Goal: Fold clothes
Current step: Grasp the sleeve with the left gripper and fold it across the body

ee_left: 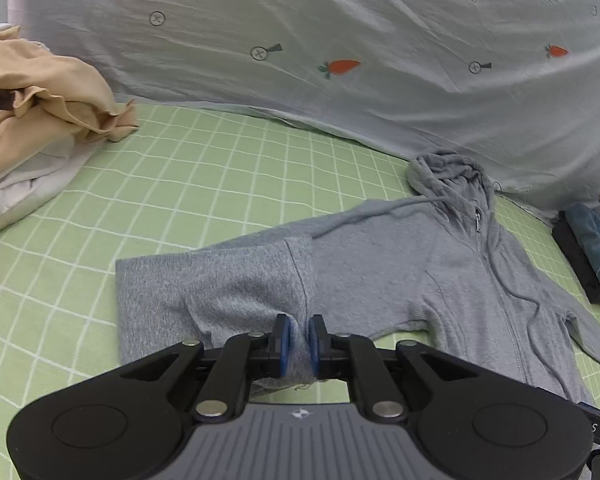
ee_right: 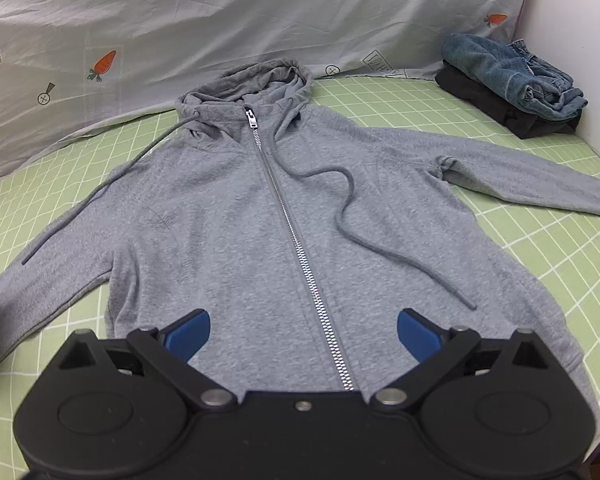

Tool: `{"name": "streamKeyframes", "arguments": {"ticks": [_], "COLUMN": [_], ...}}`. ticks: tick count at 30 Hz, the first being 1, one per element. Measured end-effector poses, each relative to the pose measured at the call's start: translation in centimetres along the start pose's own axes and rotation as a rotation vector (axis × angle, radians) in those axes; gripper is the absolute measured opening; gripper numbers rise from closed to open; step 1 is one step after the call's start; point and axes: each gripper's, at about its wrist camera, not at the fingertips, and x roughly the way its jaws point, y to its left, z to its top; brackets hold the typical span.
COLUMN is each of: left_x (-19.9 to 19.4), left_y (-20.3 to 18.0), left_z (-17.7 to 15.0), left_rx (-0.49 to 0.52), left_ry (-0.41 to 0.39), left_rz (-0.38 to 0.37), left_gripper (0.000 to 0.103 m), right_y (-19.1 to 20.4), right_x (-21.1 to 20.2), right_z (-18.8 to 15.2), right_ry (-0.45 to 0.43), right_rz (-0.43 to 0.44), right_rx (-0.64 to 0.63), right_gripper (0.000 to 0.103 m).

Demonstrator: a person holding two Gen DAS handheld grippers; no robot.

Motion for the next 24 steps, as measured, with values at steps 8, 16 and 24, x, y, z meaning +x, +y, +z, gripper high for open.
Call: {"name": "streamKeyframes", "arguments": {"ticks": [8, 16, 24], "left_x": [-2.3, -1.6, -0.4], "left_y": [2.2, 9.1, 9.9], "left_z": [-0.8, -2.5, -4.3], "left_rx": [-0.01, -0.091, -0.057], "left_ry": [-0.027, 0.104, 0.18], "left_rz": [0.106, 0.343, 0.314], "left_gripper": [0.085, 0.087, 0.087], "right_y": [2.5, 11.2, 16.2], "right_x": [-0.2, -0.6, -0.9], "right_z": [0.9, -1.1, -4.6], "right_ry": [-0.045, -0.058, -0.016], "right_rz": [0.063, 0.215, 0.284], "right_rx": [-0.099, -0.286, -0.372], "right_gripper": [0.101, 0.1, 0.099]}}
